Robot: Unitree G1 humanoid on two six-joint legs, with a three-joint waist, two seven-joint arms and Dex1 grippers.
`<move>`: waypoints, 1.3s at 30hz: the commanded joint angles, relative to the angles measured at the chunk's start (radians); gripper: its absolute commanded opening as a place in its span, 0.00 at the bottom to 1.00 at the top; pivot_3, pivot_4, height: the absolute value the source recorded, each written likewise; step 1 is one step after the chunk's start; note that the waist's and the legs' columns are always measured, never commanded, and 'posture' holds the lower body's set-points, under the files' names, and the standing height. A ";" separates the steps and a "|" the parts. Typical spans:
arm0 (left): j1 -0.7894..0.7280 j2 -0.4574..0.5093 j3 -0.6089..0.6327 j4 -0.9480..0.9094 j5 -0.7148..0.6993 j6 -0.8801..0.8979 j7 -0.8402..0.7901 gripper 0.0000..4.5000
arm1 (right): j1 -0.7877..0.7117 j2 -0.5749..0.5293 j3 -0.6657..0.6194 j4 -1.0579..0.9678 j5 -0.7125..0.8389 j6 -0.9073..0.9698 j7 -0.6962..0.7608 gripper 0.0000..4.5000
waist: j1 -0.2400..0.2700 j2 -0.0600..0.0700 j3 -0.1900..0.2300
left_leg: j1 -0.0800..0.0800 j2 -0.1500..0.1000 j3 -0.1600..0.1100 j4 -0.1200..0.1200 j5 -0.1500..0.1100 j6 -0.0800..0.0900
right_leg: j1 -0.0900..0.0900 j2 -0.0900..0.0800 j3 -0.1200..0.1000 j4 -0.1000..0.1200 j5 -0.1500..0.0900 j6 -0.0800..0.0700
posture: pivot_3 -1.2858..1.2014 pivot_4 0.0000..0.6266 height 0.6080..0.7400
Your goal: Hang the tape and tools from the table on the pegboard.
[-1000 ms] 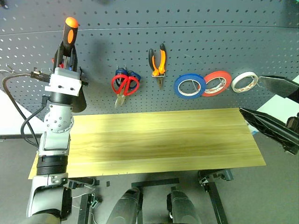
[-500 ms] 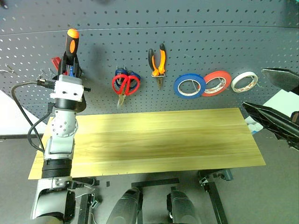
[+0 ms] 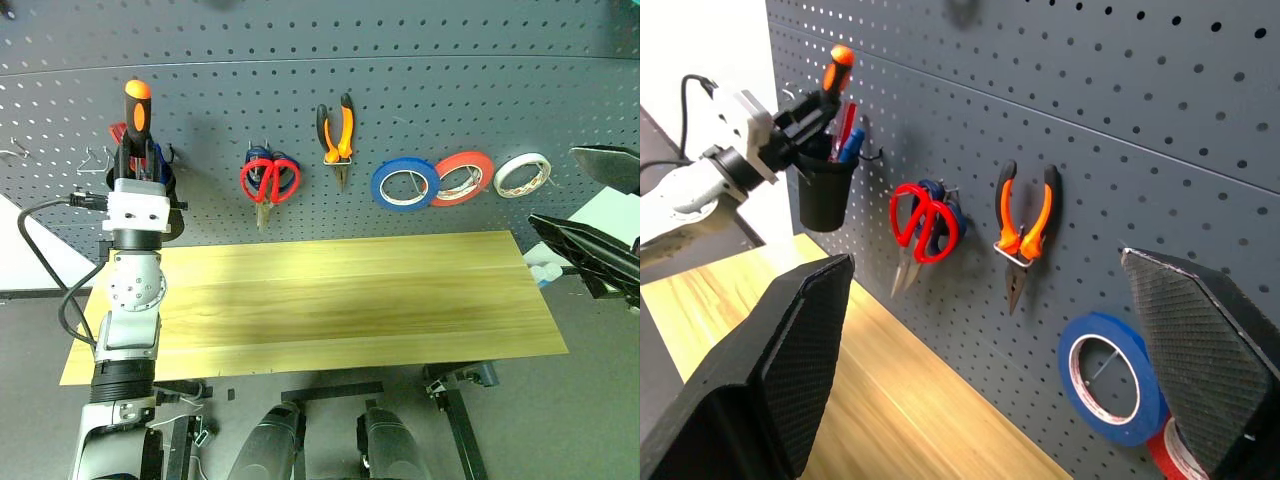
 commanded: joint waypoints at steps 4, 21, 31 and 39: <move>0.014 0.001 0.044 -0.064 0.008 0.020 0.042 0.11 | -0.021 -0.016 -0.005 0.017 -0.031 0.004 0.028 1.00 | -0.002 0.000 0.000 | 0.000 0.000 0.000 0.000 0.000 0.000 | 0.000 0.000 0.000 0.000 0.000 0.000 | 0.47 0.34 1.00; -0.004 0.014 0.050 -0.055 0.028 0.084 0.074 0.99 | -0.034 -0.009 0.011 0.028 -0.077 0.020 0.062 1.00 | 0.002 0.000 0.000 | 0.000 0.000 0.000 0.000 0.000 0.000 | 0.000 0.000 0.000 0.000 0.000 0.000 | 0.47 0.32 1.00; -0.127 0.010 -0.087 -0.127 -0.006 0.024 -0.072 0.99 | -0.052 0.025 0.054 0.018 -0.138 -0.018 0.071 1.00 | 0.007 0.000 -0.001 | 0.000 0.000 0.000 0.001 0.003 -0.004 | 0.000 0.000 0.000 0.000 0.000 0.000 | 0.48 0.22 1.00; -0.323 -0.011 -0.107 -0.098 -0.077 -0.022 -0.133 0.99 | -0.047 0.091 0.084 -0.020 -0.218 -0.070 0.066 1.00 | -0.001 0.002 -0.048 | -0.003 0.000 0.003 0.004 0.003 -0.005 | -0.002 0.000 -0.001 0.000 0.000 0.001 | 0.49 0.10 1.00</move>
